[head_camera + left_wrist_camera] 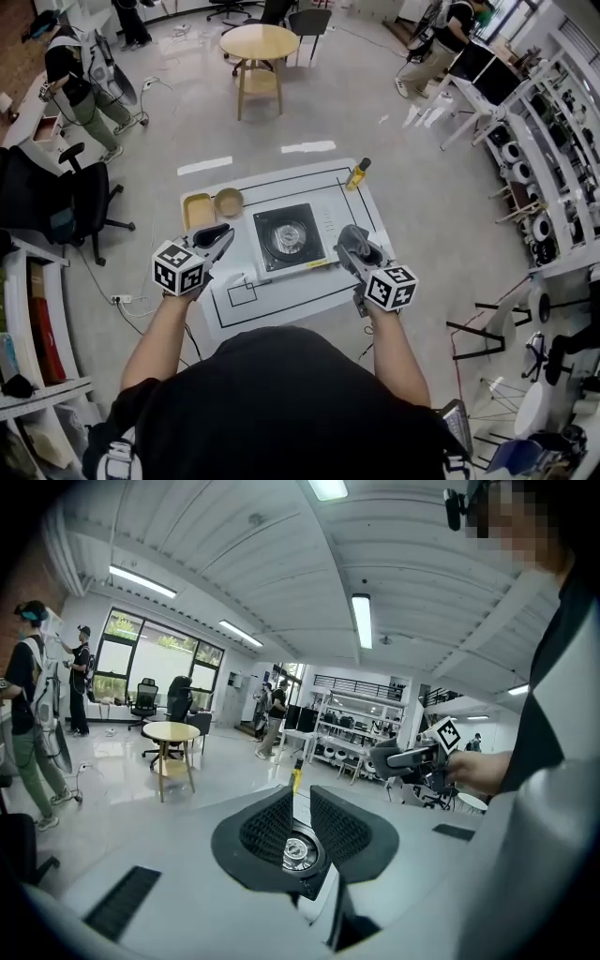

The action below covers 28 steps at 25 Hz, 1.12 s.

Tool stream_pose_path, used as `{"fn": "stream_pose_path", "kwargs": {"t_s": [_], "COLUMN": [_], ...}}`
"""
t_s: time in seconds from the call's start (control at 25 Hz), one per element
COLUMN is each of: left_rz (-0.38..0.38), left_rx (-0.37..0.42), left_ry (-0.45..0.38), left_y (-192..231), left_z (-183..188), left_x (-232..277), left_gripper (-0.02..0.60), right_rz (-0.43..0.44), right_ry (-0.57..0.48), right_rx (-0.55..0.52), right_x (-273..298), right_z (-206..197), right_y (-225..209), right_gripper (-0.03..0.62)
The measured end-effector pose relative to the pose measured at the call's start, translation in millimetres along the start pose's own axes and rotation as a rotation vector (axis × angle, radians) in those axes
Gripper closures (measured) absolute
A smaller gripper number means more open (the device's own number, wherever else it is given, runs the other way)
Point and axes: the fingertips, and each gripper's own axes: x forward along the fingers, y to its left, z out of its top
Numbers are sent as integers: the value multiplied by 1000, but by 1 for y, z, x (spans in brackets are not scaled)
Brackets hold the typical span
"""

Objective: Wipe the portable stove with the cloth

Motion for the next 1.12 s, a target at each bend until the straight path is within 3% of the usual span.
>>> {"fn": "stream_pose_path", "kwargs": {"t_s": [0.44,1.12], "left_rz": [59,250], "left_rx": [-29,-74], "left_ry": [-27,-67], "left_y": [37,28], "left_z": [7,28], "left_x": [-11,46], "left_gripper": [508,508], "right_rz": [83,282], "right_ry": [61,77], "right_rx": [-59,-102], "right_x": [55,97], "right_z": [12,56], "right_y": [10,-72], "right_gripper": [391,390]}}
